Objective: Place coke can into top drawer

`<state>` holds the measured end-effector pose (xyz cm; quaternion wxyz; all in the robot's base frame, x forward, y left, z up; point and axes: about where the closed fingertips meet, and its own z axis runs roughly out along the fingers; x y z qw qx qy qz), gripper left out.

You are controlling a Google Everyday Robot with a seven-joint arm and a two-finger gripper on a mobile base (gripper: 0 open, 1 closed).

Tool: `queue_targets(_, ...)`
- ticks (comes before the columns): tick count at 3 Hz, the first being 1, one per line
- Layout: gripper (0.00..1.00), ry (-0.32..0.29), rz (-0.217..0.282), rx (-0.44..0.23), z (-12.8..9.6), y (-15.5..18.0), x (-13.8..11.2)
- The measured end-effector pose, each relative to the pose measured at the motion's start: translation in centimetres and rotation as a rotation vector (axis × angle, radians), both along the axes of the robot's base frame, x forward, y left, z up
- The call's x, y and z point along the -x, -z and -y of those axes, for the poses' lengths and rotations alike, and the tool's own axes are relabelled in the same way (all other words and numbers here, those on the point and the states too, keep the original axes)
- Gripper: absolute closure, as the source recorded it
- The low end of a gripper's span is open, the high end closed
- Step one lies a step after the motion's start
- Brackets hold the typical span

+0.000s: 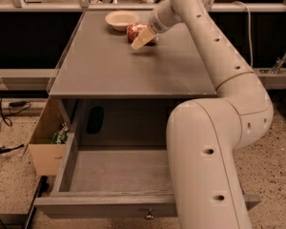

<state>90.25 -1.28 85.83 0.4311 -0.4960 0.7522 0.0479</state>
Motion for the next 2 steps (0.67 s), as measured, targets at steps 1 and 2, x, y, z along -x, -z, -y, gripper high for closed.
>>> queue_targets(1, 0.18, 0.000, -0.001, -0.001, -0.03, 0.07, -0.05)
queue_targets(2, 0.39, 0.000, -0.001, -0.001, -0.03, 0.07, -0.05)
